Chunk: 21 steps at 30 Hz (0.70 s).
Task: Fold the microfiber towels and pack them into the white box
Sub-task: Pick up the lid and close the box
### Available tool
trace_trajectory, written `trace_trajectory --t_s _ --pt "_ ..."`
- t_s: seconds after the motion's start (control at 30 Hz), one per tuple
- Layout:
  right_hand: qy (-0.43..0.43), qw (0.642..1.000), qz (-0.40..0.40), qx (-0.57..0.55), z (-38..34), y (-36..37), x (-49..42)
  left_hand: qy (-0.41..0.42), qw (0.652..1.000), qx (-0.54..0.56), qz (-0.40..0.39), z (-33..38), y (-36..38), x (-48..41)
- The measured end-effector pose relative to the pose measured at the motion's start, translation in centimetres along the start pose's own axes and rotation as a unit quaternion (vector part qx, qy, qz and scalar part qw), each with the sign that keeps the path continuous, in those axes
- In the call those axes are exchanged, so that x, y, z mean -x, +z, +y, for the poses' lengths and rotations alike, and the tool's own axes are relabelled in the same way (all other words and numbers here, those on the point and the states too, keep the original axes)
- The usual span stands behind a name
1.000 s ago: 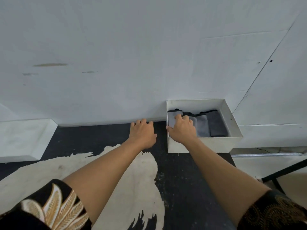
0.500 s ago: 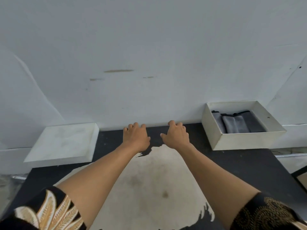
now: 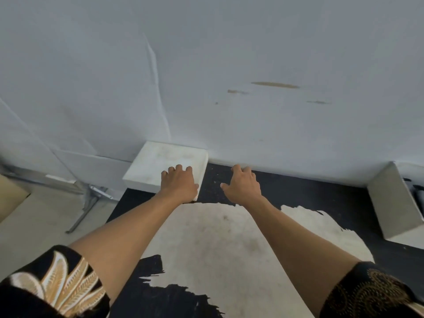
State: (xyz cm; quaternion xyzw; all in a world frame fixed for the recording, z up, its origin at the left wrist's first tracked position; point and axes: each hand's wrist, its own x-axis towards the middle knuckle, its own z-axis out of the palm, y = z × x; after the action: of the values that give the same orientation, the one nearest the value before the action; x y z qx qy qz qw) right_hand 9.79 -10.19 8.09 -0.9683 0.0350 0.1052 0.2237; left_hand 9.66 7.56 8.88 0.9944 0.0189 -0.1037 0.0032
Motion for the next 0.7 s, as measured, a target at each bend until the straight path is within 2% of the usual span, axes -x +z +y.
trace_trajectory --t_s 0.33,0.5,0.7 --pt "-0.033 0.996 -0.08 0.019 -7.2 8.1 -5.2 -0.1 0.993 0.015 -0.064 -13.0 3.7 -4.8" --pt "-0.012 0.992 -0.116 0.053 -8.5 11.1 -8.6 -0.147 0.986 0.053 -0.06 -17.1 6.6 -7.7" --pt "0.032 0.991 -0.09 0.088 -9.0 13.7 -9.9 -0.17 0.975 0.122 -0.068 -19.7 7.9 -11.2"
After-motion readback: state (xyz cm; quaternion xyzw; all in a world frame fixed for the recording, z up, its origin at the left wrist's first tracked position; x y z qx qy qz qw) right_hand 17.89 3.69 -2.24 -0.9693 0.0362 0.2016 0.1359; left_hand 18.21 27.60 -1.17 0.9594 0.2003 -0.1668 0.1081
